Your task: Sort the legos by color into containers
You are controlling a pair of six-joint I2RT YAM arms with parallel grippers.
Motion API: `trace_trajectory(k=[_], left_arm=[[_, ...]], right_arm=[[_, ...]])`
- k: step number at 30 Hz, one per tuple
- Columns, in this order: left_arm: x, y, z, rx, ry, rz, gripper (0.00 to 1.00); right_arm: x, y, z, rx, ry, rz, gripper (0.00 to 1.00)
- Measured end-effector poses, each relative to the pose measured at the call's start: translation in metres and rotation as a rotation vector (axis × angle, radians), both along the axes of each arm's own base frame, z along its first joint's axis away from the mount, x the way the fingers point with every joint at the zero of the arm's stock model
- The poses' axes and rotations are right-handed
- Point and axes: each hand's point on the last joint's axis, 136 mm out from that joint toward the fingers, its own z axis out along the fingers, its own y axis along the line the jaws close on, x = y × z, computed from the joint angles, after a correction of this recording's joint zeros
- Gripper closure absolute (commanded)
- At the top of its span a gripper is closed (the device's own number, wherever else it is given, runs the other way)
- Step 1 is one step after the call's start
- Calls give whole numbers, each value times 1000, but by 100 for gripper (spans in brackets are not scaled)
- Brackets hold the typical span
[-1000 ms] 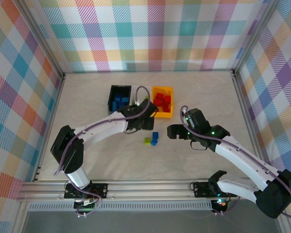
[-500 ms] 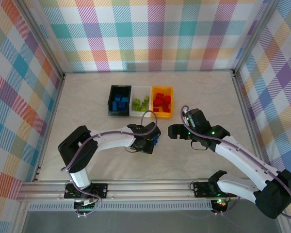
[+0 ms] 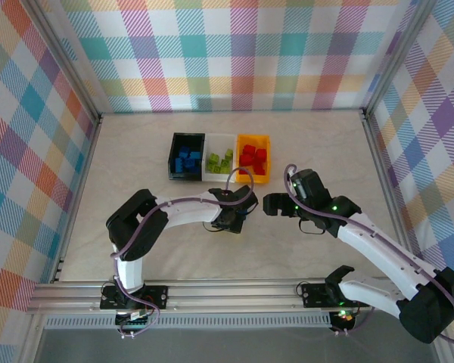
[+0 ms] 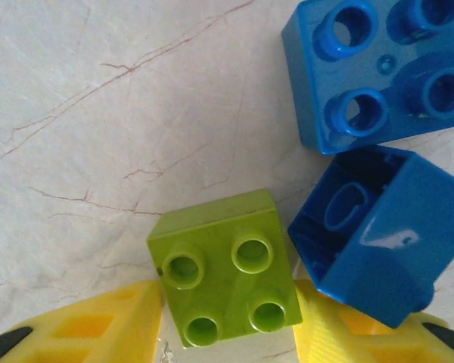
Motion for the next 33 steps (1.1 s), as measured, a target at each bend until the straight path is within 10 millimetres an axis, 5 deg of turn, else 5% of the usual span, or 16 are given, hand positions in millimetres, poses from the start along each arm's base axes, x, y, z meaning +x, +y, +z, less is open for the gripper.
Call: trace_trajectory(k=[14, 23, 27, 33], left_arm=[[9, 14, 6, 30, -39, 28, 68], [19, 22, 55, -17, -121, 55, 69], [43, 22, 78, -48, -156, 83, 69], [122, 12, 122, -115, -261, 162, 70]], right_arm=[[0, 0, 0, 5, 3, -1, 7], [0, 0, 0, 7, 4, -2, 7], [0, 1, 0, 12, 6, 1, 7], [-1, 2, -2, 18, 11, 3, 7]])
